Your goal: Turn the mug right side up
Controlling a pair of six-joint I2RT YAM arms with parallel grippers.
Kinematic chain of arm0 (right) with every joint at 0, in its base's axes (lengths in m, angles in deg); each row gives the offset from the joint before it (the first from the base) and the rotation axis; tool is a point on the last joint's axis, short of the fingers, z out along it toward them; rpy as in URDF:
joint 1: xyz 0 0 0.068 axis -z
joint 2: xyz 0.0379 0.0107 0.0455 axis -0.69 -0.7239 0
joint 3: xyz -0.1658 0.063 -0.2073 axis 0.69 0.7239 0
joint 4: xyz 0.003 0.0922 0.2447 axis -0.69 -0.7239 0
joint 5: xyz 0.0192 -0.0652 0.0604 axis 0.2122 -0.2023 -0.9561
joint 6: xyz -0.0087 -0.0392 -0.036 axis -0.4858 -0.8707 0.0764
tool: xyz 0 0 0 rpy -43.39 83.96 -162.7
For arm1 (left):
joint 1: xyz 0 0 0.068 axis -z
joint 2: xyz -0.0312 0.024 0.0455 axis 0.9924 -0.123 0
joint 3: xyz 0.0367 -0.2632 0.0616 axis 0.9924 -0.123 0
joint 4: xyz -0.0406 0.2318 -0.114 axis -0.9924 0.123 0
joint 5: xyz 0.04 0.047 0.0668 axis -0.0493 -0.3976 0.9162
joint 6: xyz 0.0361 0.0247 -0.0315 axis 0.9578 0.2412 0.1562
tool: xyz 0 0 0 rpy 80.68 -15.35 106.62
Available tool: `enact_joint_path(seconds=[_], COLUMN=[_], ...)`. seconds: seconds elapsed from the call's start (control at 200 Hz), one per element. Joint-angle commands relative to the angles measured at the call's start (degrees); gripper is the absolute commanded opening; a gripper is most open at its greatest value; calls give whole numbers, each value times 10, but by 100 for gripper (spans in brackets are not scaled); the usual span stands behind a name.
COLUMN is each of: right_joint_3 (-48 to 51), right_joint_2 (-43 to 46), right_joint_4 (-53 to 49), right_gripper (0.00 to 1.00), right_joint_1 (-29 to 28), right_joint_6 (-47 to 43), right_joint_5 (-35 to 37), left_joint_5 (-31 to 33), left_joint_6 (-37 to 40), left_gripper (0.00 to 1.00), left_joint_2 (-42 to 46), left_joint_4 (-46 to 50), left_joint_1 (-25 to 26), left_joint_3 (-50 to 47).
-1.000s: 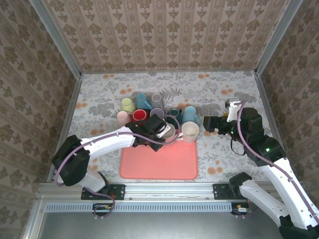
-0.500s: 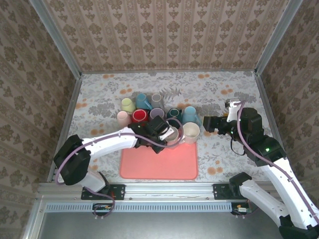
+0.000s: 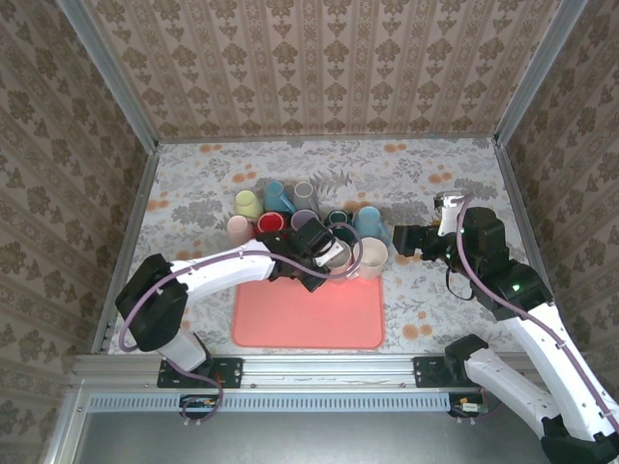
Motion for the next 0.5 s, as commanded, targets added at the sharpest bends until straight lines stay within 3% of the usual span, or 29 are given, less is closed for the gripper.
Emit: enact_joint_path(seconds=[0.0, 0.495], right_joint_3=[1, 9], right_joint_2=[0, -3], right_joint_4=[10, 21], right_gripper=[95, 95], right_joint_1=[-2, -2], right_joint_6=[-2, 7], right_joint_5=[-8, -14], left_joint_5=[-13, 8], left_joint_6=[8, -10], left_gripper=[3, 19], left_joint_2=[-6, -17], left_joint_4=[-18, -19], left_joint_1=[-3, -22], left_joint_3=[19, 20])
